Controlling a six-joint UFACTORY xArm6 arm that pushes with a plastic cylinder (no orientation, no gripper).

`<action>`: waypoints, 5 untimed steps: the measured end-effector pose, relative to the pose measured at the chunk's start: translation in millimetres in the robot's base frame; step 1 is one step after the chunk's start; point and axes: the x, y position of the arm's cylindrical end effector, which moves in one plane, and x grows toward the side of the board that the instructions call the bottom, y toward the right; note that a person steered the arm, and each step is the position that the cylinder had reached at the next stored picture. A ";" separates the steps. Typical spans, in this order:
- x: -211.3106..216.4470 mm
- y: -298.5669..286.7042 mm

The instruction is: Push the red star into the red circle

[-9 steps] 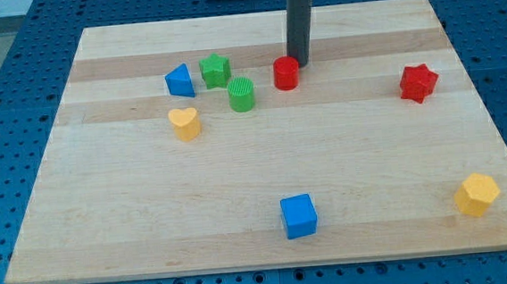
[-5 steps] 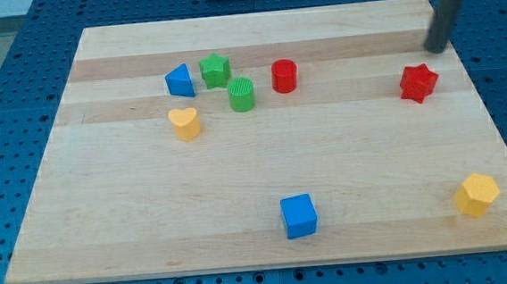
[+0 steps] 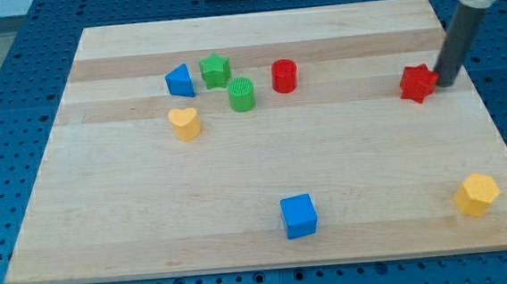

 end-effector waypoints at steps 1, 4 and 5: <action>0.0 -41.5; 44.2 -31.6; 46.7 -44.0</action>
